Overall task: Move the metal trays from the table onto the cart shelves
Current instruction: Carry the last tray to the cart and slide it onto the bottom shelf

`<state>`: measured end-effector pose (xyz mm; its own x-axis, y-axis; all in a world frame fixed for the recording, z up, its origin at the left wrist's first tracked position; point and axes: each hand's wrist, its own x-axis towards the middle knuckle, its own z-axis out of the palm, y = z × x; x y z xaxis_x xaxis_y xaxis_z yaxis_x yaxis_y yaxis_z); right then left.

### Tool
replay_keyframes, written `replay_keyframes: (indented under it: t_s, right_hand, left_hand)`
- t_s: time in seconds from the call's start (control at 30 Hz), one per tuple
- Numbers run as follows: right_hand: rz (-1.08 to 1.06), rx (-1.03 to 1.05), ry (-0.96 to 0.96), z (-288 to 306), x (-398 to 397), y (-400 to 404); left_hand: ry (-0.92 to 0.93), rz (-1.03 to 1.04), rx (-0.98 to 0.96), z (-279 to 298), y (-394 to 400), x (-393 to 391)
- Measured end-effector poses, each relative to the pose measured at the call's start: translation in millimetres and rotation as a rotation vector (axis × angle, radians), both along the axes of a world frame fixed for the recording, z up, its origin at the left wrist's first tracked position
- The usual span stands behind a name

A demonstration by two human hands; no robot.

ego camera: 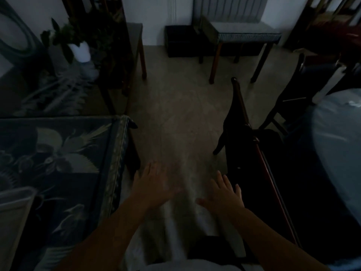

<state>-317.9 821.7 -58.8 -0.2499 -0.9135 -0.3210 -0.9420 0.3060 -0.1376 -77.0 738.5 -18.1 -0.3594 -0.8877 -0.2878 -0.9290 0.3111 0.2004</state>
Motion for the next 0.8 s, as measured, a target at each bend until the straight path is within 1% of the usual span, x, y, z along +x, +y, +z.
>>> replay_keyframes:
  t_s: [0.07,0.13,0.2,0.27,0.37,0.47,0.53,0.63,0.73,0.8]
  right_hand:
    - [0.058,0.012,-0.004,-6,-7,-39]
    - [0.143,0.048,-0.012,-9,-18,-87]
    - [0.256,0.103,0.013,-4,-24,-138]
    - [0.369,0.113,0.032,0,-19,-191]
    - [0.619,0.123,0.031,10,25,-265]
    - [0.953,0.083,0.042,18,111,-308]
    - [1.179,0.075,0.014,24,174,-314]
    - [1.449,0.073,0.042,27,257,-292]
    - [1.615,0.148,0.091,25,321,-253]
    - [1.697,0.148,0.142,24,353,-229]
  left_hand:
    - [-0.018,0.050,-0.002,-6,-28,0]
    - [-0.034,0.142,-0.001,-11,-55,6]
    - [-0.047,0.269,0.048,-12,-74,19]
    - [-0.033,0.431,0.050,-10,-83,43]
    - [-0.045,0.668,0.043,-4,-73,89]
    - [-0.044,0.970,0.058,4,-32,129]
    - [-0.026,1.187,0.057,7,12,146]
    - [-0.041,1.461,0.061,4,88,155]
    - [-0.044,1.678,0.071,-4,144,156]
    - [-0.044,1.761,0.078,-8,162,163]
